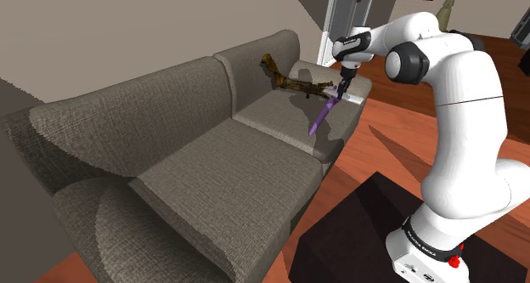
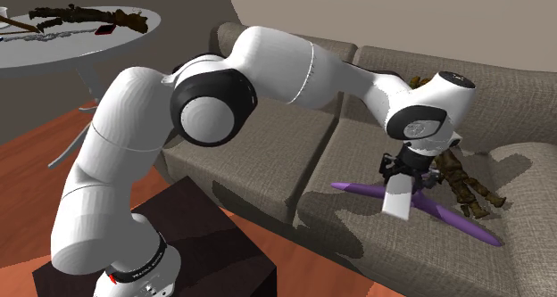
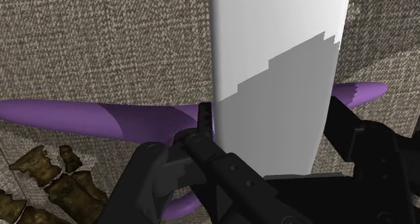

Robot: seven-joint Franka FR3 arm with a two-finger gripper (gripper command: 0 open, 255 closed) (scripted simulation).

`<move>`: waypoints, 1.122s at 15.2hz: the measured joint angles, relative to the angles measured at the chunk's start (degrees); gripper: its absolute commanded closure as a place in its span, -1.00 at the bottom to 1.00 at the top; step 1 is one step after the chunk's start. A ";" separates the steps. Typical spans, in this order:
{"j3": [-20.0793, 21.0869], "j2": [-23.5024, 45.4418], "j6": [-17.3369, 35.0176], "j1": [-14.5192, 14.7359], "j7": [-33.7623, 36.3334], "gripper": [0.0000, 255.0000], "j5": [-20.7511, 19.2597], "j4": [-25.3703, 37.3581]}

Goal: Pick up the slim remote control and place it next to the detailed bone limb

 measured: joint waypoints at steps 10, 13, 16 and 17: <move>0.63 3.17 5.70 -0.17 -0.54 1.00 0.89 -2.60; 0.82 4.08 7.24 -0.22 -0.69 1.00 1.14 -3.23; 1.06 5.32 8.78 -0.32 -0.80 1.00 1.45 -3.40; 1.16 5.76 9.14 -0.39 -0.90 1.00 1.55 -3.37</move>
